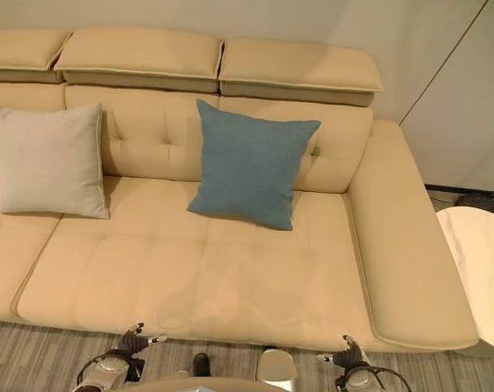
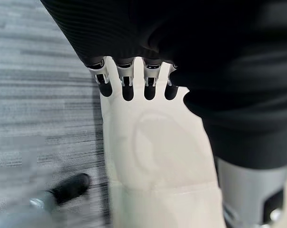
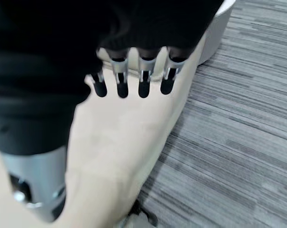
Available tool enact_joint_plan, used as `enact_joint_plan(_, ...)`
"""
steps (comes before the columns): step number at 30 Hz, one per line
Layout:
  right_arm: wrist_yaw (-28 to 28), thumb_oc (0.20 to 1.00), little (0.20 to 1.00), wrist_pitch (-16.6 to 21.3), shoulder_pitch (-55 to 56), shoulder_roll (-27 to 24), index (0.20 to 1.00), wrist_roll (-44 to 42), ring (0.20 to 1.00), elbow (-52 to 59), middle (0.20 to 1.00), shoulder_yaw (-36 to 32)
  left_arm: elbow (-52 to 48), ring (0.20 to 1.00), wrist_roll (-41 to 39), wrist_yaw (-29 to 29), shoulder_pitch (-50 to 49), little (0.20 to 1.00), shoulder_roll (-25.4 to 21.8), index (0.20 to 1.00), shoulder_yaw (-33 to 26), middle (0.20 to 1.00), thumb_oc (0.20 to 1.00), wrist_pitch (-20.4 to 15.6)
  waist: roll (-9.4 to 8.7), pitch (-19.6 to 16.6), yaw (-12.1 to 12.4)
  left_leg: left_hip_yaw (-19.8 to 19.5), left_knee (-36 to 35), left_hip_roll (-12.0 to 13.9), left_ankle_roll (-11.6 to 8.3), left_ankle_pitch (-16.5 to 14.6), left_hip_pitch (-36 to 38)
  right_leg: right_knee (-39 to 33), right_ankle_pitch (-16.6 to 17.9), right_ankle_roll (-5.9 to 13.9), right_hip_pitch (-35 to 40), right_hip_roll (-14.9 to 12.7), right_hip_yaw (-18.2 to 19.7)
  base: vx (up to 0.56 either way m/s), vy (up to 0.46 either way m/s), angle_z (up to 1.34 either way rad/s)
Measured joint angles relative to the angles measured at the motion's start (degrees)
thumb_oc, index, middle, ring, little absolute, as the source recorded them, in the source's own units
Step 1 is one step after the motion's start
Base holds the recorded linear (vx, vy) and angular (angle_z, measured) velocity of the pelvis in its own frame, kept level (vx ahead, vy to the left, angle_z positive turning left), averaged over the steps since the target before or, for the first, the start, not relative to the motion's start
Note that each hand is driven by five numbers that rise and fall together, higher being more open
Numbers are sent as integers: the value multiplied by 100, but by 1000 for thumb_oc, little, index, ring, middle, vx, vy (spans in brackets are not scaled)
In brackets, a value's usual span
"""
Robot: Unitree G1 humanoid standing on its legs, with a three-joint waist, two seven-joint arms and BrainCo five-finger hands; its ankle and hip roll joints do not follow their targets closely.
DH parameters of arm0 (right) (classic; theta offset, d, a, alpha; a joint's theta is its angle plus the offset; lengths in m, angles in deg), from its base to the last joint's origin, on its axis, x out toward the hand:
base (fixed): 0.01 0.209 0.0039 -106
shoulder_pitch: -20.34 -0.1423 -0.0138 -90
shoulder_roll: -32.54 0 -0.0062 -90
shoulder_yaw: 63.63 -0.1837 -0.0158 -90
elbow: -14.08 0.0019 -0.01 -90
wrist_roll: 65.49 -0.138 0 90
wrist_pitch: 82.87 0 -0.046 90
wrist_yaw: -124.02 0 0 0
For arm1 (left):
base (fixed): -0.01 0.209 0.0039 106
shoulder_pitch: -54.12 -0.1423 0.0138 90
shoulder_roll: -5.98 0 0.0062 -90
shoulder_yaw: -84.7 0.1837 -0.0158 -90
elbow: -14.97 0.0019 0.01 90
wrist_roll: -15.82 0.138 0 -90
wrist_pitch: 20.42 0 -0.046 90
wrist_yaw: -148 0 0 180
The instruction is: Pick up all the scattered cushions and arrange them neatly on the sofa.
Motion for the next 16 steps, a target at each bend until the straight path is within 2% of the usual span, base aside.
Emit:
enact_joint_plan(2, 0, 1000, 1000, -44, -94, 28, 1000, 132, 1000, 1, 1000, 2, 61, 1000, 122, -2, -60, 1000, -67, 1000, -1, 1000, 1000, 20, -112, 55, 15, 255, 9, -133, 141, 59, -14, 83, 337, 197, -167, -99, 150, -151, 64, -54)
enact_joint_plan(4, -1, 1000, 1000, -52, -263, 16, 1000, 218, 1000, -14, 1000, 44, 64, 1000, 216, -2, -111, 1000, -118, 1000, -2, 1000, 1000, 65, -21, 157, 16, 432, 165, -64, 342, -38, -151, 83, 821, 495, -326, -67, 82, -174, 55, -41)
enact_joint_plan(5, 2, 1000, 1000, -67, -275, 9, 1000, 218, 1000, -106, 1000, 60, 66, 1000, 220, -7, -124, 1000, -118, 1000, -21, 1000, 1000, 80, 61, 172, -2, 484, 132, -4, 481, 61, -208, 345, 420, 508, -344, -21, -48, -198, 47, 3)
enact_joint_plan(7, 18, 1000, 1000, -121, -281, 5, 1000, 218, 1000, -287, 1000, 115, 43, 1000, 220, -30, -37, 1000, -140, 1000, -19, 1000, 1000, 76, 260, 233, 189, 493, -17, 209, 490, 235, -153, 1457, -405, 279, -427, 213, -211, -101, -23, -4)
enact_joint_plan(8, 18, 1000, 1000, -110, -306, 3, 1000, 217, 1000, -313, 1000, 117, 41, 1000, 223, -35, -7, 1000, -158, 1000, -21, 1000, 1000, 71, 353, 266, 280, 489, -68, 288, 478, 301, -195, 1838, -776, 286, -384, 305, -183, -49, -65, -17)
enact_joint_plan(10, 20, 1000, 1000, -100, -314, -9, 1000, 214, 1000, -300, 1000, 116, 62, 1000, 224, -34, -28, 1000, -170, 1000, -16, 1000, 1000, 93, 376, 238, 371, 454, -131, 332, 402, 360, -256, 1888, -1225, 290, -120, 309, -169, 20, -88, -7)
enact_joint_plan(12, 34, 1000, 1000, -99, -295, 0, 1000, 215, 1000, -209, 1000, 148, 71, 1000, 242, -34, -142, 1000, -171, 1000, -27, 1000, 1000, 108, 309, 191, 483, 443, -198, 299, 273, 419, -278, 1077, -1304, 259, 387, 295, -171, 37, -106, -5)
enact_joint_plan(13, 39, 1000, 1000, -103, -301, 13, 1000, 215, 1000, -211, 1000, 173, 77, 1000, 273, -43, -222, 1000, -144, 1000, -97, 1000, 1000, 122, 286, 154, 482, 420, -197, 298, 193, 449, -277, 536, -1209, 55, 645, 343, -185, 34, -94, 7)
enact_joint_plan(16, 41, 1000, 1000, -102, -254, 12, 1000, 214, 1000, -210, 1000, 211, 69, 1000, 277, -36, -398, 1000, -41, 1000, -115, 1000, 1000, 123, 338, -123, 473, 303, -216, 402, 4, 517, -277, -151, -912, -134, 1003, 541, -211, 35, -61, 12)
